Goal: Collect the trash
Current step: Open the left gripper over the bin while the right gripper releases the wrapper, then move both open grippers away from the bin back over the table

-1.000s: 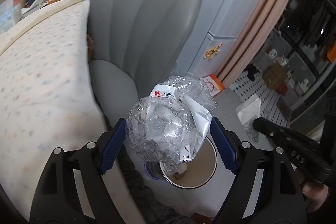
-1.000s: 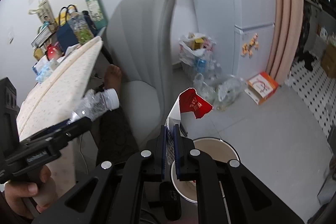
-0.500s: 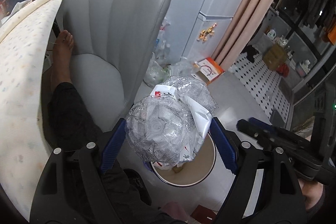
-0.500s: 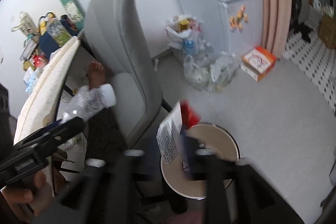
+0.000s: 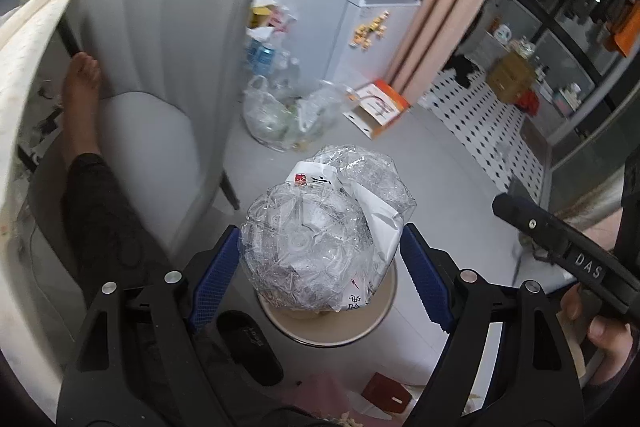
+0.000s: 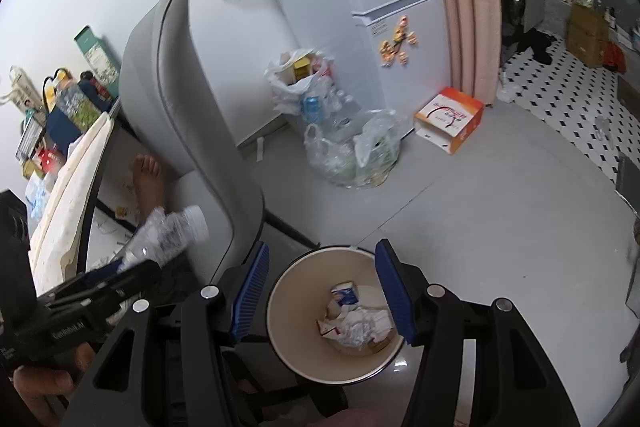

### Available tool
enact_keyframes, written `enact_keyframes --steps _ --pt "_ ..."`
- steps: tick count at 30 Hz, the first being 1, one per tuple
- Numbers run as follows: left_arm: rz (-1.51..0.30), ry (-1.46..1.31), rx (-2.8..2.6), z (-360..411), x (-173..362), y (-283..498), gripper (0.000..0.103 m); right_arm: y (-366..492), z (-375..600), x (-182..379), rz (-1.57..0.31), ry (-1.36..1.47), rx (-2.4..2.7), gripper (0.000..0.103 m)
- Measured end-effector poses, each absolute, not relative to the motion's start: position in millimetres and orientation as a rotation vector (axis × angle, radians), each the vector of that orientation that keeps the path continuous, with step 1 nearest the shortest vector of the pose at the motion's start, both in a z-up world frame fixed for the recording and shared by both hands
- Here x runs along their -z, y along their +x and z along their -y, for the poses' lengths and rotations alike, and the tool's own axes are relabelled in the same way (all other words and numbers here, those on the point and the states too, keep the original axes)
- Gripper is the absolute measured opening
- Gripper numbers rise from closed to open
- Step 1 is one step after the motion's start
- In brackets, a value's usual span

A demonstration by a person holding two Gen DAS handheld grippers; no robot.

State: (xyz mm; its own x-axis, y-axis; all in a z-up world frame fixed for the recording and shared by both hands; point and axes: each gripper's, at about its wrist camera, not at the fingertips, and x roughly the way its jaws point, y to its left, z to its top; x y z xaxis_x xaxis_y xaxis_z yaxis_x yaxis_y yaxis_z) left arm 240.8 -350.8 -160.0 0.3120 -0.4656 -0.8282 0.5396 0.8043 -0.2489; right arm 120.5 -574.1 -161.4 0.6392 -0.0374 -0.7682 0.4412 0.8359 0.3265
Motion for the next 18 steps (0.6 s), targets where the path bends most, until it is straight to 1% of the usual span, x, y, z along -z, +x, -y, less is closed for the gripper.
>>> enact_keyframes --steps 2,3,5,10,11,13,14,15,16,18 --pt "-1.081 0.062 0.707 357.9 161.6 239.0 0.081 116.1 579.6 160.1 -0.835 0.531 0.298 0.055" --pt "-1.092 0.046 0.74 360.9 161.5 239.4 0.088 113.4 581.5 159.2 -0.833 0.533 0.303 0.055" --pt "-1.08 0.03 0.759 362.6 158.0 236.5 0.097 110.6 584.2 158.6 -0.831 0.535 0.309 0.055" --pt "-1.061 0.002 0.736 354.6 146.4 239.5 0.097 109.3 585.1 158.7 -0.831 0.538 0.311 0.055" --pt "-1.055 -0.004 0.726 352.1 143.7 239.9 0.097 108.7 586.1 159.0 -0.829 0.535 0.311 0.057" --pt "-1.029 -0.006 0.709 345.4 135.5 238.7 0.097 109.1 582.2 156.3 -0.821 0.52 0.317 0.069" --pt "-1.013 -0.006 0.7 341.6 130.1 237.1 0.097 109.7 579.0 153.3 -0.813 0.511 0.318 0.072" --pt "-1.001 -0.008 0.693 338.0 126.6 236.6 0.097 109.4 575.7 149.6 -0.803 0.497 0.318 0.078" --pt "-0.987 -0.013 0.684 333.5 121.1 235.7 0.097 110.5 570.9 145.2 -0.797 0.486 0.32 0.082" --pt "-0.97 -0.029 0.664 324.3 111.3 235.1 0.097 111.5 563.5 136.8 -0.785 0.458 0.324 0.088"
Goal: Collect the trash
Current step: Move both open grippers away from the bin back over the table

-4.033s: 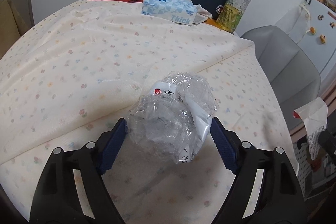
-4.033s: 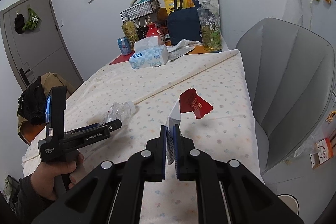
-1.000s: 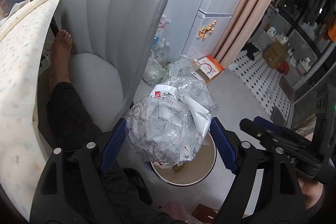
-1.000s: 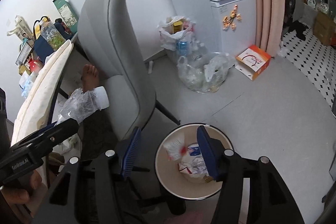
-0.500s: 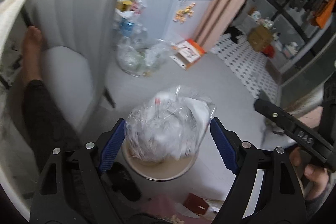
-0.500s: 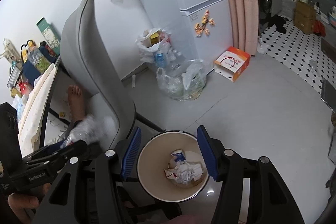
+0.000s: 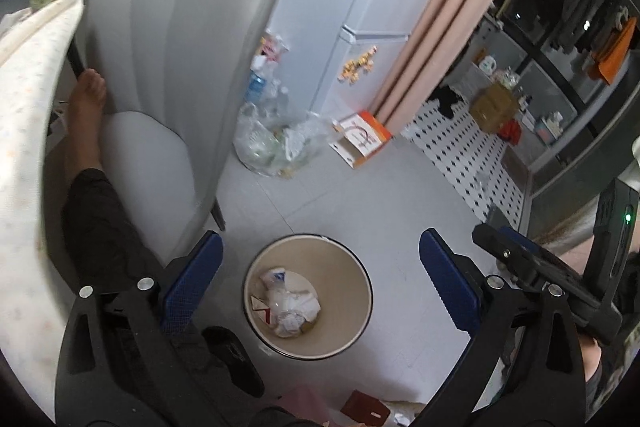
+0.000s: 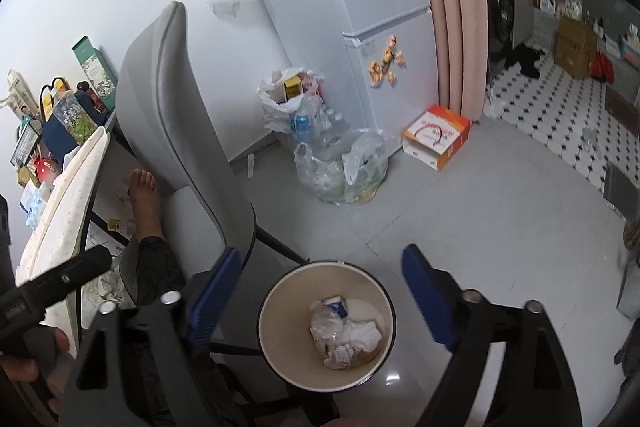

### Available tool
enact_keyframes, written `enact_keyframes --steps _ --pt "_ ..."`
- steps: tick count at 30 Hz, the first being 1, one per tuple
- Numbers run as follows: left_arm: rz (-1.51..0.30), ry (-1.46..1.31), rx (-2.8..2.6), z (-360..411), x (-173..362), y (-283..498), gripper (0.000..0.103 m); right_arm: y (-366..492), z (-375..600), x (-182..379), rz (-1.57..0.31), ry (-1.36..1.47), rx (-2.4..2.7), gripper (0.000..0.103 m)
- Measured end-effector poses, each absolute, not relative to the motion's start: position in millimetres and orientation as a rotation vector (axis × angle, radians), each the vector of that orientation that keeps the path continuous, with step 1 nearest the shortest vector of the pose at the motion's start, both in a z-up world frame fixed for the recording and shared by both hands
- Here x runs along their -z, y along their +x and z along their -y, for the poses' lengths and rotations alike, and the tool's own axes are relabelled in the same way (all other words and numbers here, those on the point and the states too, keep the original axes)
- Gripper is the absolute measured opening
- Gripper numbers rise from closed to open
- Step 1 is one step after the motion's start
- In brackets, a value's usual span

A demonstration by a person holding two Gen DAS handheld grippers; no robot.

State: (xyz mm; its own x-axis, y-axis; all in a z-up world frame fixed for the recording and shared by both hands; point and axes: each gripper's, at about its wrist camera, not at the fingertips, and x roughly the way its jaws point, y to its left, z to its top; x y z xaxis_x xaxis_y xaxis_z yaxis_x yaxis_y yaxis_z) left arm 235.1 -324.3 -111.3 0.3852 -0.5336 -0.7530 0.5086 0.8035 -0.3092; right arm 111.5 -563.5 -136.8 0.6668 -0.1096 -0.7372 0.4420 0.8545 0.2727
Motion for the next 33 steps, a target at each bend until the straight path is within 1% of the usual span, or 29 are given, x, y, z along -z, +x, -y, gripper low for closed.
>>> enact_keyframes --steps 1,6,7,14,33 --pt "-0.964 -0.034 0.656 319.8 108.1 235.6 0.097 112.7 559.9 132.9 -0.781 0.449 0.329 0.09" --pt "-0.919 -0.049 0.621 294.4 86.1 233.4 0.097 115.2 543.1 113.0 -0.78 0.422 0.365 0.094" --pt "-0.906 -0.052 0.611 287.0 80.0 231.7 0.097 115.1 538.7 107.7 -0.784 0.411 0.39 0.096" --pt "-0.84 -0.081 0.562 241.0 48.1 222.7 0.097 114.2 505.0 71.9 -0.763 0.354 0.462 0.095" --pt "-0.712 -0.168 0.345 106.6 -17.7 187.9 0.097 114.9 399.0 -12.8 -0.716 0.258 0.269 0.095"
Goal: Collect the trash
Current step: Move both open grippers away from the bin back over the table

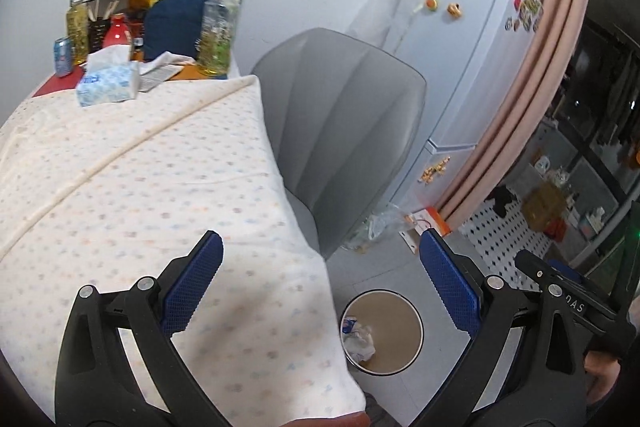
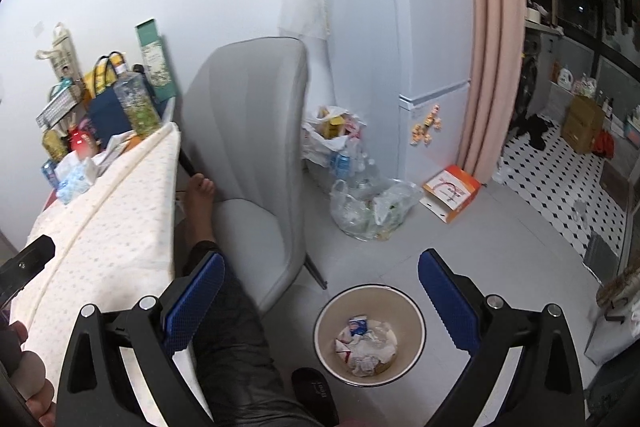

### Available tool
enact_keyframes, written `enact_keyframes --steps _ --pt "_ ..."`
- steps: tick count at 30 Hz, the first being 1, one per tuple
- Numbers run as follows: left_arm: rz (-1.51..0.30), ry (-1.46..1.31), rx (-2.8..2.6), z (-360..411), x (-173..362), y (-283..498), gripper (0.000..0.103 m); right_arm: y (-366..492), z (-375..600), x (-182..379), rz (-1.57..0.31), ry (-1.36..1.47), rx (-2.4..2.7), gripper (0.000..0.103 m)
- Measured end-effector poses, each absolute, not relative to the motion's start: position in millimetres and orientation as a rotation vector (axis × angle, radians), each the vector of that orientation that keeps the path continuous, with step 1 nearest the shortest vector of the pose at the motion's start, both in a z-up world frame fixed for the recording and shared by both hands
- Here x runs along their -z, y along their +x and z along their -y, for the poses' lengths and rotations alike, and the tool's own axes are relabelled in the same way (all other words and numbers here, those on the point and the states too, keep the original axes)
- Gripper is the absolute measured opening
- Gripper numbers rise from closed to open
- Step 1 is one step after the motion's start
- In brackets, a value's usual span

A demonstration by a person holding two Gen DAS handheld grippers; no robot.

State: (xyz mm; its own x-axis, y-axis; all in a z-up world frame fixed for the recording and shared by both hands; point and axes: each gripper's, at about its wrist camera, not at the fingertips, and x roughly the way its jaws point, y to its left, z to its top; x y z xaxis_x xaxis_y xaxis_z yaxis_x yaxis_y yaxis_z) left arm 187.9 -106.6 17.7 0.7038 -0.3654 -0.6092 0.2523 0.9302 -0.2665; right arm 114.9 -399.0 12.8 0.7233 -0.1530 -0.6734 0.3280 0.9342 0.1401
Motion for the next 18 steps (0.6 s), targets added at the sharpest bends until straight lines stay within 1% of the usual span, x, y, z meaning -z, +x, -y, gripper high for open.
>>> enact_keyframes --steps 11,18 --pt "-0.688 -0.161 0.252 61.4 -35.1 146.6 0.097 93.2 343.9 -44.5 -0.665 0.216 0.151 0.095" --pt "-0.631 -0.155 0.196 38.1 -46.3 111.8 0.097 75.0 322.1 -55.4 -0.649 0.188 0.104 0.095"
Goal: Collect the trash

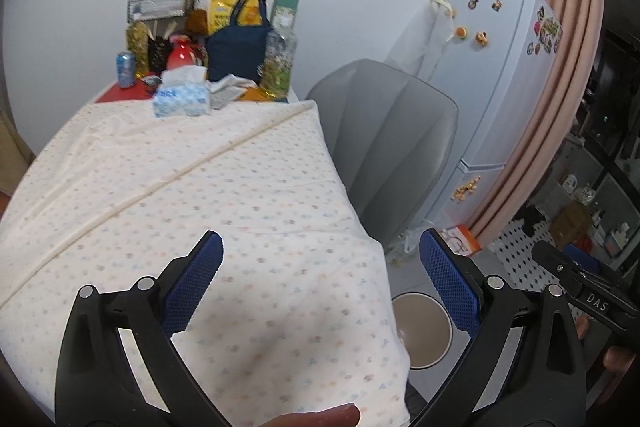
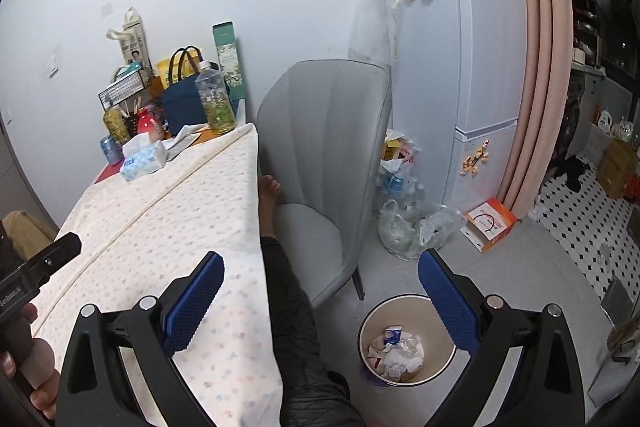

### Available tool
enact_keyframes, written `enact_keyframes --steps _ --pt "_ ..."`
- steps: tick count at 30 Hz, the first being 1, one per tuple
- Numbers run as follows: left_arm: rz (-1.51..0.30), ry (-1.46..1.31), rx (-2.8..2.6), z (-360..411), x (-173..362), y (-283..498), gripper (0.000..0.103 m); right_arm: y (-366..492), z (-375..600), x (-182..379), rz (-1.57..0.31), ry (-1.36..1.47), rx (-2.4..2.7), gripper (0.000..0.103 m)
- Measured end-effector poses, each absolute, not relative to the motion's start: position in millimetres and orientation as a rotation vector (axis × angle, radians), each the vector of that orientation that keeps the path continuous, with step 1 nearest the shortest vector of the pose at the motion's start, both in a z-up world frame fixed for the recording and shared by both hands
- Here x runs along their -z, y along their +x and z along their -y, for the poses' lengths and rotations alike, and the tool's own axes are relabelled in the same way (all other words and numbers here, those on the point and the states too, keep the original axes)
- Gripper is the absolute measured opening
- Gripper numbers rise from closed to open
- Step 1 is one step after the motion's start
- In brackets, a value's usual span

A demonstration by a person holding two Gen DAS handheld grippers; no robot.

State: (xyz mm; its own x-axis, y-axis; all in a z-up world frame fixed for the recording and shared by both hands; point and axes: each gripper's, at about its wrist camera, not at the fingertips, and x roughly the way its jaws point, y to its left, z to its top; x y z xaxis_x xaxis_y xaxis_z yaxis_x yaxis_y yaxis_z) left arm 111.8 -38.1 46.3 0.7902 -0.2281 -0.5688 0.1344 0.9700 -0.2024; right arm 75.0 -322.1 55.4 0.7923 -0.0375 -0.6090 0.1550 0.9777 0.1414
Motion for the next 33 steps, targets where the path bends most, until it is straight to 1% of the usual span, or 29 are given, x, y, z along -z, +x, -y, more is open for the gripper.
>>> enact_keyframes --steps 7,15,33 --pt "-0.613 -0.152 0.157 23.8 -49.4 84.3 0.097 56.9 297.1 -60.4 -0.643 0.156 0.036 0.095" --pt "-0.603 -0.153 0.1 3.9 -44.9 62.9 0.097 50.5 270.2 -50.3 -0.654 0.11 -0.033 0.095" --pt "-0.625 -0.163 0.066 -15.2 -23.8 63.4 0.097 55.0 250.0 -34.4 -0.676 0.079 -0.073 0.095"
